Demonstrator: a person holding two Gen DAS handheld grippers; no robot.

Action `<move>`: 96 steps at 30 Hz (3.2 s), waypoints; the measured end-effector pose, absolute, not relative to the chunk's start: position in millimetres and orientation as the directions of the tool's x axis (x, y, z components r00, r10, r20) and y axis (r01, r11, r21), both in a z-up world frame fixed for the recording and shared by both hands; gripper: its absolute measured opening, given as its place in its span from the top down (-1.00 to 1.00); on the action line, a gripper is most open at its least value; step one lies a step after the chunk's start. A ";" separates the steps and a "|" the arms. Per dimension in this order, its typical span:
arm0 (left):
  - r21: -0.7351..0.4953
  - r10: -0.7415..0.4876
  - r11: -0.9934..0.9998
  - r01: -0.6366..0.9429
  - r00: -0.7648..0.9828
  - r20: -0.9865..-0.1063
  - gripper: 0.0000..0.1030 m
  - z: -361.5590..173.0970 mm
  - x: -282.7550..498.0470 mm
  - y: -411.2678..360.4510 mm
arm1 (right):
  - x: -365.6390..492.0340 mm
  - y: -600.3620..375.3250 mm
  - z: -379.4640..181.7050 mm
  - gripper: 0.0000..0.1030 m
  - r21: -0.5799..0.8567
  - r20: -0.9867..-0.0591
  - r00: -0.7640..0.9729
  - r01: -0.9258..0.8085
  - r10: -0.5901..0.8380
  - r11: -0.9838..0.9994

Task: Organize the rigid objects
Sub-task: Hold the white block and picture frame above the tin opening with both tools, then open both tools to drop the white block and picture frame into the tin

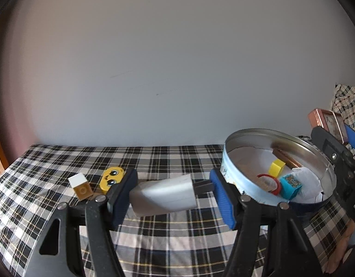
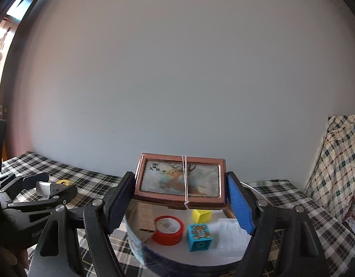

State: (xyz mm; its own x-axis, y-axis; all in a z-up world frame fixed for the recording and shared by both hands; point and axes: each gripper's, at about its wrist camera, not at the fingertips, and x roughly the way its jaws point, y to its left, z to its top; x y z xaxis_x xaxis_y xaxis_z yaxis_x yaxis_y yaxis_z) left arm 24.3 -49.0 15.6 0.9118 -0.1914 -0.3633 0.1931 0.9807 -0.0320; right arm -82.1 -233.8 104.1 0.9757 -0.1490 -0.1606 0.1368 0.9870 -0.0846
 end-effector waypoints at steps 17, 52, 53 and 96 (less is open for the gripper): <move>-0.045 -0.245 0.969 0.245 0.909 -0.338 -0.25 30.0 40.1 -90.5 | -75.4 -282.3 112.4 -0.54 -0.036 -0.145 0.956 0.252 -0.254 0.967; 0.016 -0.290 0.945 0.328 0.856 -0.429 -0.25 40.2 89.9 -185.4 | -12.8 -378.0 93.0 -0.54 0.006 -0.319 0.870 0.399 -0.377 0.917; 0.017 -0.287 0.945 0.327 0.853 -0.435 -0.25 40.9 90.2 -187.4 | -11.2 -378.2 91.7 -0.54 0.011 -0.331 0.869 0.393 -0.367 0.919; 0.151 -0.172 0.941 0.304 0.812 -0.558 -0.25 13.9 107.9 -224.1 | 5.9 -375.0 82.4 -0.55 0.015 -0.476 0.835 0.321 -0.275 0.947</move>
